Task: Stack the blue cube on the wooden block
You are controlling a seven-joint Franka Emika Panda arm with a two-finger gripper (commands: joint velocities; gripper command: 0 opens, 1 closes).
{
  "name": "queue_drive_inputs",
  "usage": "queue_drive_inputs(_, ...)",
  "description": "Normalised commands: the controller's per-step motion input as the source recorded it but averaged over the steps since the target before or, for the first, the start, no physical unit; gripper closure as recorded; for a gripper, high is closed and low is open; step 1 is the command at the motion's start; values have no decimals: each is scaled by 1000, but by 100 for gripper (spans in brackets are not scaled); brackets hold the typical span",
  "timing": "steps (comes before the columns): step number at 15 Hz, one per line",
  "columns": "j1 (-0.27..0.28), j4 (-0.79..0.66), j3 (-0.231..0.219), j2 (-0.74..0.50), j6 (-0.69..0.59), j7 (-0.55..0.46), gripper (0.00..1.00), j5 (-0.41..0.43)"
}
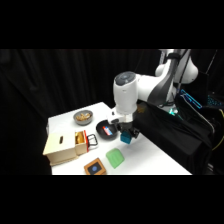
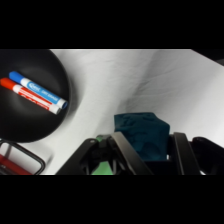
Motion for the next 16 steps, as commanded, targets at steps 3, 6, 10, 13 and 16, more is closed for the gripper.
queue_drive_inputs(3,25,325,18,-54,-437,146,76,125)
queue_drive_inputs(6,36,377,22,76,-310,170,76,150)
queue_drive_inputs(10,62,422,-1,202,-153,232,76,37)
queue_drive_inputs(13,76,489,-53,327,-30,289,76,-57)
queue_drive_inputs(16,89,486,-87,353,50,260,76,-77)
